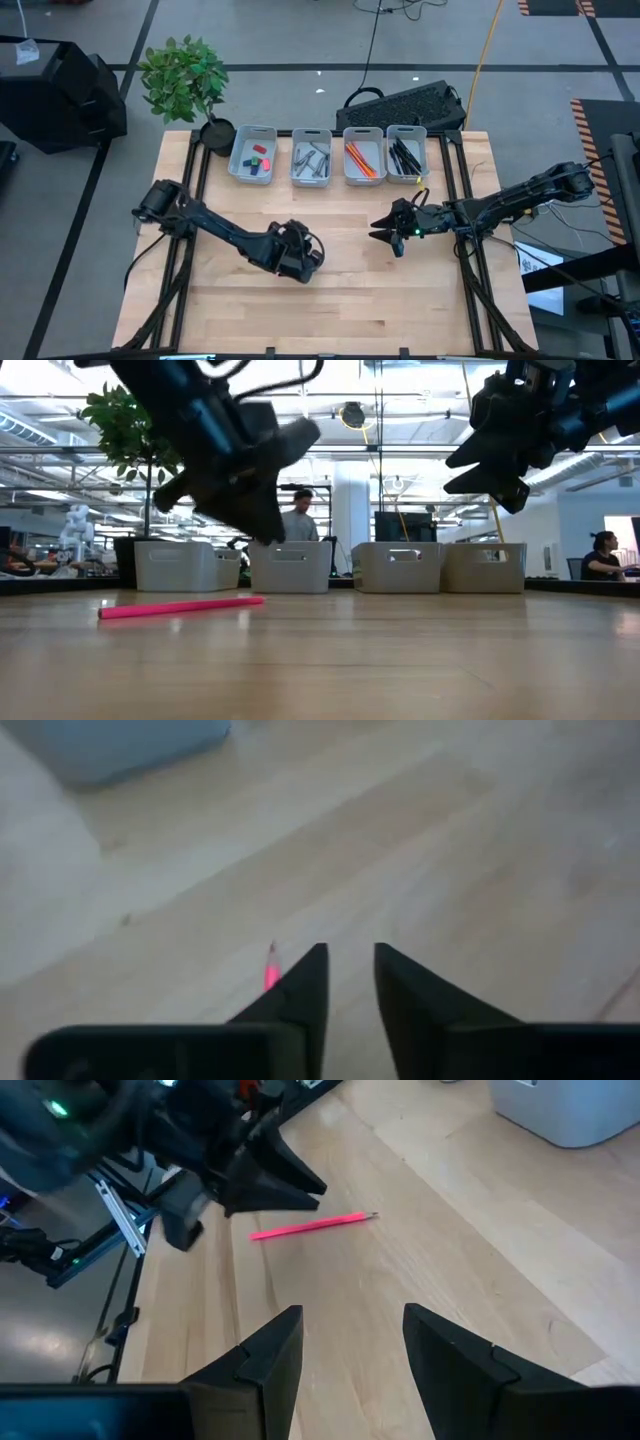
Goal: Sort crayons/erasers/pens/pencils in bins
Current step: Put the pink pencil into the middle right gray bin
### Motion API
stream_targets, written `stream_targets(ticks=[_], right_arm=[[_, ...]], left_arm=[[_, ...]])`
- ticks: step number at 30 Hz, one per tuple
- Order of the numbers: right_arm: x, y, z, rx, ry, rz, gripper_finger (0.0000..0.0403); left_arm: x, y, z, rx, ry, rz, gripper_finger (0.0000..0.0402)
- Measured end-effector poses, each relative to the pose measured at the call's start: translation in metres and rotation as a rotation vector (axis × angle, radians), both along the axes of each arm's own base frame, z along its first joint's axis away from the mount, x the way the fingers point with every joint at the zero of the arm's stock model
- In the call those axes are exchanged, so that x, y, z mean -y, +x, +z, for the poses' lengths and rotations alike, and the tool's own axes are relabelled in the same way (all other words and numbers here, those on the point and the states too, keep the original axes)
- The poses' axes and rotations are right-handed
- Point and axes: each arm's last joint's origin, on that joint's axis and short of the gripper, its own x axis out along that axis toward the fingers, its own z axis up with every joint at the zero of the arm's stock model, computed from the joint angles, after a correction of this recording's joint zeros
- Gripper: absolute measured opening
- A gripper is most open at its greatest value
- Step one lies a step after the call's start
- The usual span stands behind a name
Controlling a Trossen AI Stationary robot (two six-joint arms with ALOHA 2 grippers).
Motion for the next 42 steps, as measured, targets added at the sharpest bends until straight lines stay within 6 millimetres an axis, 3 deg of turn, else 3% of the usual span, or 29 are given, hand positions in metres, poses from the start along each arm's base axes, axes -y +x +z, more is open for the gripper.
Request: stream_targets(ticks=[6,15,23,31,42], right_arm=[[0.000,0.000,0.001,0.008,0.001,-0.001,0.0169],[0.001,0.001,0.002,0.026,0.031,-0.040,0.0169],[0.001,0.001,0.002,0.030,0.060,-0.052,0.0169],[0.001,0.001,0.003,0.038,0.075,-0.057,0.0169],[0.000,0.003,0.007,0.083,-0.001,-0.022,0.0169]], left_arm=[[-0.010,0.000,-0.023,-0.122,-0.038,0.032,0.0147],[-0.019,0.016,-0.057,-0.140,-0.011,0.044,0.0151],[-0.003,0.006,-0.067,-0.118,0.019,0.084,0.0086],[0.015,-0.022,-0.092,0.010,0.075,0.059,0.0022],[0.020,-0.035,-0.105,0.067,0.181,-0.069,0.0036]])
